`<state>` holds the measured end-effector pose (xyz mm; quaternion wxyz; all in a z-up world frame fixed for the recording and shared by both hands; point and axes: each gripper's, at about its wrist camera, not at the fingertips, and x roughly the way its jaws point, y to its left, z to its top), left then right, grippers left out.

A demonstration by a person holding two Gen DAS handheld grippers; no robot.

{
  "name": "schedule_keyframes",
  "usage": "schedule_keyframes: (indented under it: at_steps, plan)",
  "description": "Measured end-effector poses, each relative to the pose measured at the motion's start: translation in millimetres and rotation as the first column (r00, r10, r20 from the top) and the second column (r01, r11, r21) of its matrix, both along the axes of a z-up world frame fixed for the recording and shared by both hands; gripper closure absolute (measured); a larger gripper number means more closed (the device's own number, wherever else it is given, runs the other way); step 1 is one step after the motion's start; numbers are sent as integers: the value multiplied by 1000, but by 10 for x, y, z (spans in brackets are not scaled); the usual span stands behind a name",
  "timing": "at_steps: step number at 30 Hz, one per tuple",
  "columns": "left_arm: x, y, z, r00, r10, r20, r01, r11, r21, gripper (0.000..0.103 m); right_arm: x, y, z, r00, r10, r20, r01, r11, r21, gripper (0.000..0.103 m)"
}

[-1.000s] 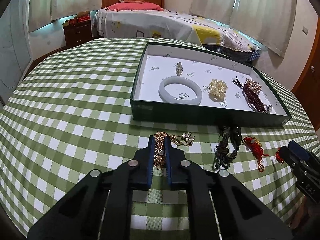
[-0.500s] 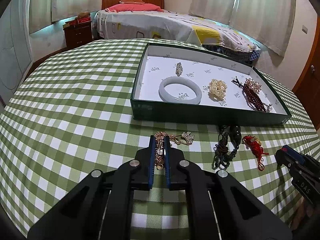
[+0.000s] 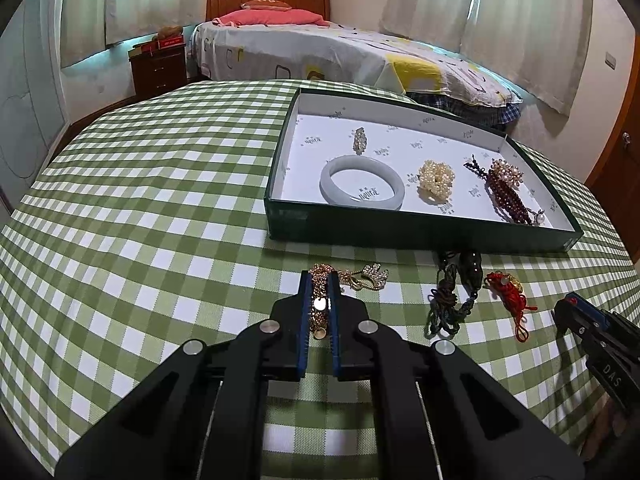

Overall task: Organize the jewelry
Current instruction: 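Carry the gold chain and red charm into the box and open both grippers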

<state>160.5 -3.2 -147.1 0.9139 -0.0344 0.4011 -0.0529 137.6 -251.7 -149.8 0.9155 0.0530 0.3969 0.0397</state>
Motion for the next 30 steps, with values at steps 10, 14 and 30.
schedule_keyframes:
  at_steps: [10, 14, 30]
  plan:
    - [-42, -77, 36, 1000, -18, 9, 18, 1000, -1, 95, 5, 5, 59, 1000, 2, 19, -3, 1000, 6, 83]
    - [-53, -91, 75, 1000, -22, 18, 22, 1000, -6, 95, -2, 9, 99, 999, 5, 33, -5, 1000, 7, 83]
    - [-174, -129, 453, 994, -45, 101, 48, 999, -24, 95, -21, 22, 317, 995, 12, 98, -14, 1000, 21, 83]
